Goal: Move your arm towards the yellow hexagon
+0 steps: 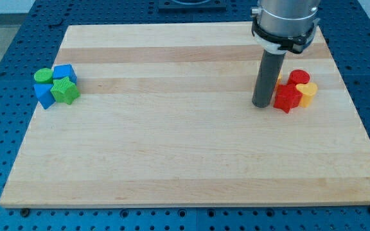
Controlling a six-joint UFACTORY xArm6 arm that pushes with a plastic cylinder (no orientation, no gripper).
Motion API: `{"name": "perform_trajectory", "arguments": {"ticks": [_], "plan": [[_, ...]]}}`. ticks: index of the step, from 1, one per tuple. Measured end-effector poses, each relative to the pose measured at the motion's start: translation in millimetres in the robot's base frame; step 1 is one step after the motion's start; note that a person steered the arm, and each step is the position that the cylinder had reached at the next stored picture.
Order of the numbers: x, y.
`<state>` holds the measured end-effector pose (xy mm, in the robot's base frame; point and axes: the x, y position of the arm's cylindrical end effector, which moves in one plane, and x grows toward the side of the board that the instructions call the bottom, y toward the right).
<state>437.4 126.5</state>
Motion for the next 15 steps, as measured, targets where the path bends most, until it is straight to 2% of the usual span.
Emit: {"name": "perform_trajectory", "arguments": {"ticks": [3,4,6,7,8,9,10,15], "plan": [[0.0,22.6],[0.0,13.0],[-3.0,-102.6],[-33.4,-132.3],[-69.4,-124.4],[-78.5,-90.8],[-78.5,-64.3],[-76.4,-9.5]]}}
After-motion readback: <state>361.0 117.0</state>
